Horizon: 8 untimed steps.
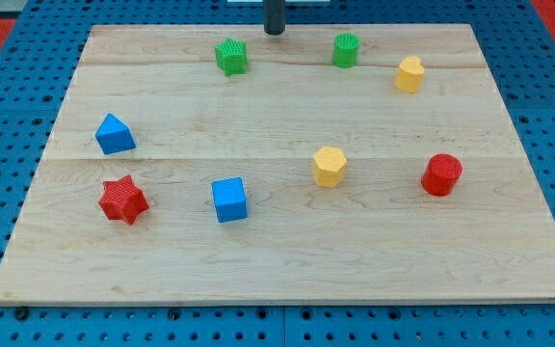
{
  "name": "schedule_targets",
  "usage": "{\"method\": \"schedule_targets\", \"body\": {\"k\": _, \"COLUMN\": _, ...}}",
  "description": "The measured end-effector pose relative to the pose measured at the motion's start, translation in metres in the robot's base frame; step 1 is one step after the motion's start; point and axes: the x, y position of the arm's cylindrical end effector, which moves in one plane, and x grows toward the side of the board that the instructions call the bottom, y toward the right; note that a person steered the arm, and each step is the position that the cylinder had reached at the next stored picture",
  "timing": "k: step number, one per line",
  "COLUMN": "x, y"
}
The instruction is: Slide the green circle towards the yellow heart
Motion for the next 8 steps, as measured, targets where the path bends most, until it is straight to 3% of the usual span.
{"method": "schedule_targets", "body": {"k": 1, "x": 0.03, "y": 0.0}}
{"method": "schedule_targets", "body": {"k": 6, "x": 0.03, "y": 0.092}}
{"method": "schedule_targets", "body": {"k": 8, "x": 0.03, "y": 0.097}}
